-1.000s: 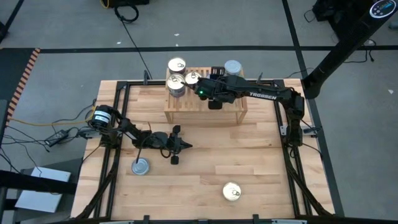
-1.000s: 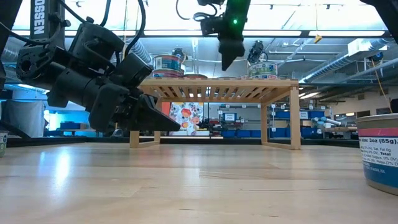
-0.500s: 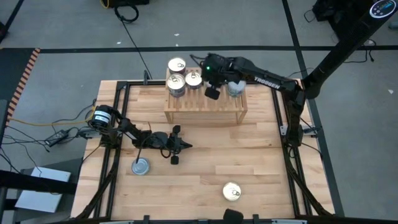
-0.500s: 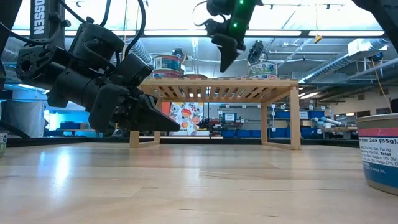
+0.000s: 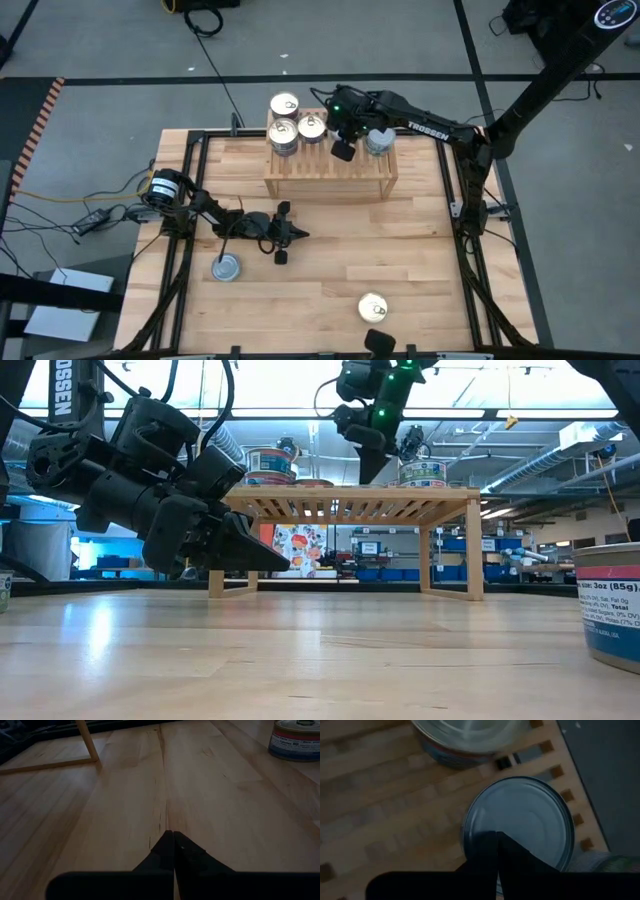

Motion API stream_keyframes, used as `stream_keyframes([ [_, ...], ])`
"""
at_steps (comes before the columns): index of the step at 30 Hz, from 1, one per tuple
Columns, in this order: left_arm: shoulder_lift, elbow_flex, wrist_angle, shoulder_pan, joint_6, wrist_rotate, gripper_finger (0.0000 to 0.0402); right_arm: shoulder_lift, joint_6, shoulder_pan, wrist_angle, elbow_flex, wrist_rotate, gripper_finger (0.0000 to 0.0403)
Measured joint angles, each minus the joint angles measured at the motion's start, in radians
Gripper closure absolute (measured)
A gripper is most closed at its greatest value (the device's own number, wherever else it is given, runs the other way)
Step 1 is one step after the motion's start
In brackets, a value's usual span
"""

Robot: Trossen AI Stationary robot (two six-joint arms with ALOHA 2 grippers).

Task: Stack canned seafood by type on shelf
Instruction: Put the green tuna can on the shelf

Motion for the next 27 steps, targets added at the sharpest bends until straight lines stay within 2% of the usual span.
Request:
stream_keyframes([
  [4,0.000,0.000,0.000,0.000,0.000,0.000,0.0400,0.000,0.001,0.000,-0.005,-0.003,0.030,0.0395],
  [14,0.000,0.000,0.000,0.000,0.000,0.000,0.0400,0.000,0.073,-0.008,-0.026,-0.004,0.032,0.0395],
  [27,0.000,0.000,0.000,0.000,0.000,0.000,0.0400,0.000,0.088,-0.002,-0.089,0.021,0.035,0.0393],
])
